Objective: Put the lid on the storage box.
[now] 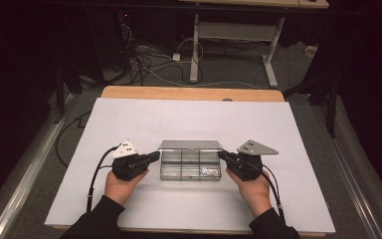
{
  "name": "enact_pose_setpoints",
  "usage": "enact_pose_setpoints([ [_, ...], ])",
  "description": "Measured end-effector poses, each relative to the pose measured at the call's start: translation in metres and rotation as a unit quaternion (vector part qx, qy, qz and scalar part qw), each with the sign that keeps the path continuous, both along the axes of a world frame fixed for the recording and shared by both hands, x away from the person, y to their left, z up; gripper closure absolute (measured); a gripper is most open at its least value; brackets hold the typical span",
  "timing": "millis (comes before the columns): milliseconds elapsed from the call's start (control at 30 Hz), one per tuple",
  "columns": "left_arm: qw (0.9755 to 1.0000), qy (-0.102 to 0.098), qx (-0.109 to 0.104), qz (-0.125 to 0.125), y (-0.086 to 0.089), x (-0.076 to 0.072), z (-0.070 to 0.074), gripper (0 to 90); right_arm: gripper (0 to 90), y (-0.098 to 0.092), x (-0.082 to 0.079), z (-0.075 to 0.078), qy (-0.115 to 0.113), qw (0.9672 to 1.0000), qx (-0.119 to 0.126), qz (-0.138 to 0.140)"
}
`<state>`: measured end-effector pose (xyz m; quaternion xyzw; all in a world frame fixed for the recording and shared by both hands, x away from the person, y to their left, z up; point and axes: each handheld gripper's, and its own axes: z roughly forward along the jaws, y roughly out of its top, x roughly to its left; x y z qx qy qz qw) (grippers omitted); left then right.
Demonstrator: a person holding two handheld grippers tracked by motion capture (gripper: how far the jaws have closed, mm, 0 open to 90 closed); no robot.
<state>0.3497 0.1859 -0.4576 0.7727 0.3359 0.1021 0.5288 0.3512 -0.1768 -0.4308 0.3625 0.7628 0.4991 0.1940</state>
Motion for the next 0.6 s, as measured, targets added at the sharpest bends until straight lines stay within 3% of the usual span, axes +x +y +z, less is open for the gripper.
enact_pose_setpoints([
  [233, 0.9998, 0.002, -0.003, -0.018, -0.006, -0.010, 0.002, 87.6, 90.0, -0.003, -0.006, -0.005, 0.002, 1.0000, 0.002, 0.001],
  [600, 0.9998, 0.007, 0.001, -0.018, -0.009, -0.020, -0.004, 87.5, 90.0, -0.006, -0.015, -0.020, 0.009, 0.9999, -0.007, -0.001],
])
